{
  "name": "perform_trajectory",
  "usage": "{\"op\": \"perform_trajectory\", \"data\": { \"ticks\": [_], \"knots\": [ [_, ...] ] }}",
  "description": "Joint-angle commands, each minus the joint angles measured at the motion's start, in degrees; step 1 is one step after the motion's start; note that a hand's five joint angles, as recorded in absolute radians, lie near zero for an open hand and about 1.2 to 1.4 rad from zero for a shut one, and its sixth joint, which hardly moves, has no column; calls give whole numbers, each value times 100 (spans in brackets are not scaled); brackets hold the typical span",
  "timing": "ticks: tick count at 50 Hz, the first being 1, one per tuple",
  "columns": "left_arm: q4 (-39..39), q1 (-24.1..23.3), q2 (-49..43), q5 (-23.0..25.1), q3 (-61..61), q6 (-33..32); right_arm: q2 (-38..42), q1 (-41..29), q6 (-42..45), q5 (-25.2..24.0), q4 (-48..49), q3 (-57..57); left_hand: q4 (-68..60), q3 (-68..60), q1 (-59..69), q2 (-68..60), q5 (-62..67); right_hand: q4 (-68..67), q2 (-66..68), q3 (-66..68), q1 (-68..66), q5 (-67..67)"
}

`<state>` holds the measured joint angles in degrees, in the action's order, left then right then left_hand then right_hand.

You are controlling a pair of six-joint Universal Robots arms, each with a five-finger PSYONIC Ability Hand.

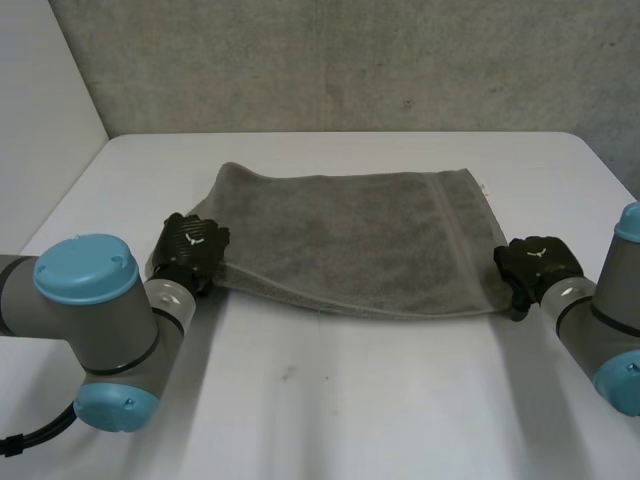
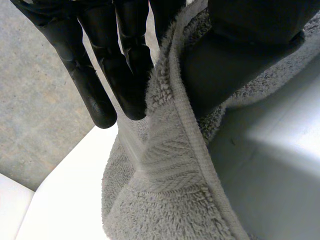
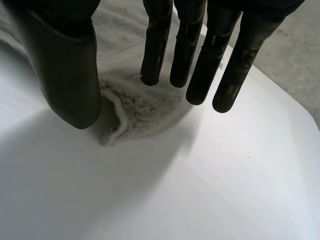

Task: Fold the towel.

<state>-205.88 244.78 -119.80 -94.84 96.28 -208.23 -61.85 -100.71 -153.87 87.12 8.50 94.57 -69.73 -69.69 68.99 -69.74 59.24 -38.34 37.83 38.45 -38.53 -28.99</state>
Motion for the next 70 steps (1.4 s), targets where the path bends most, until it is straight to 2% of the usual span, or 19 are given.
{"op": "perform_trajectory", "data": {
  "ticks": [1,4,6,7,8,10,14,15,21,28,38,40,46,48,51,57,61,67,70],
  "knots": [
    [-22,0,-34,0,-4,2,121,149,-12,-37,-42,-53,-1027,-1031,1101,-1026,1076,-67,119,57,-49,-3],
    [-48,0,-34,0,-4,-7,121,149,-12,-45,-33,-44,-1027,-1031,1101,-1026,1076,-404,455,393,-385,-339],
    [-75,0,-34,0,4,-7,103,157,-12,-45,-6,-44,-1027,-1031,1101,-1026,1076,-1942,1993,1931,-1923,-1877],
    [-110,0,-43,0,4,-16,103,157,-12,-45,-6,-44,-1027,-1031,1101,-1026,1076,-1951,2002,1941,-1933,-1886],
    [-136,0,-60,0,4,-24,86,157,-12,-45,2,-44,-1027,-1031,1101,-1026,1076,-3800,3851,3789,-3781,-3735],
    [-162,0,-95,0,4,-25,51,175,-12,-45,11,-44,-1027,-1031,1101,-1026,1076,-4162,4213,4152,-4144,-4097],
    [-189,0,-227,0,-22,-60,-273,201,-29,-54,29,43,-979,-983,1053,-978,1028,-4166,4217,4155,-4147,-4101],
    [-189,0,-280,0,-31,-68,-440,236,-30,-72,55,87,470,466,-396,471,-421,-4166,4217,4155,-4147,-4101],
    [-154,26,-473,-9,-153,-86,-872,491,-3,-177,134,167,2668,2664,-2594,2669,-2619,-4166,4217,4155,-4147,-4101],
    [-110,263,-491,-61,-224,-86,-872,623,32,-186,134,88,2907,2903,-2833,2908,-2858,-4166,4217,4155,-4147,-4101],
    [-84,483,-482,-53,-233,-95,-890,746,58,-186,108,61,2570,2567,-2497,2572,-2522,-4166,4217,4155,-4147,-4101],
    [-57,510,-474,-53,-215,-95,-890,729,58,-177,99,70,1651,1647,-1577,1652,-1602,-4166,4217,4155,-4147,-4101],
    [145,510,-342,-53,-154,-112,-899,711,58,-160,82,79,1056,1053,-983,1058,-1008,-4166,4217,4155,-4147,-4101],
    [302,510,-158,-35,-84,-226,-916,702,93,-169,55,70,-1016,-1019,1089,-1014,1065,-4166,4217,4155,-4147,-4101],
    [365,510,-52,0,-31,-323,-1004,702,233,-177,-23,70,-1027,-1031,1101,-1026,1076,-4166,4217,4155,-4147,-4101],
    [461,545,897,18,321,-912,-1461,702,674,-204,-534,-35,-1027,-1031,1101,-1026,1076,-4166,4217,4155,-4147,-4101],
    [531,554,2115,27,382,-1237,-2538,720,893,-212,-1191,-491,-1027,-1031,1101,-1026,1076,-4166,4217,4155,-4147,-4101],
    [1197,633,3865,35,-108,-1273,-3473,772,972,-528,-2341,-1702,-1027,-1031,1101,-1026,1076,-4166,4217,4155,-4147,-4101],
    [1446,641,4035,79,-277,-1246,-3518,843,972,-626,-2643,-2030,-1027,-1031,1101,-1026,1076,-4166,4217,4155,-4147,-4101]
  ]
}}
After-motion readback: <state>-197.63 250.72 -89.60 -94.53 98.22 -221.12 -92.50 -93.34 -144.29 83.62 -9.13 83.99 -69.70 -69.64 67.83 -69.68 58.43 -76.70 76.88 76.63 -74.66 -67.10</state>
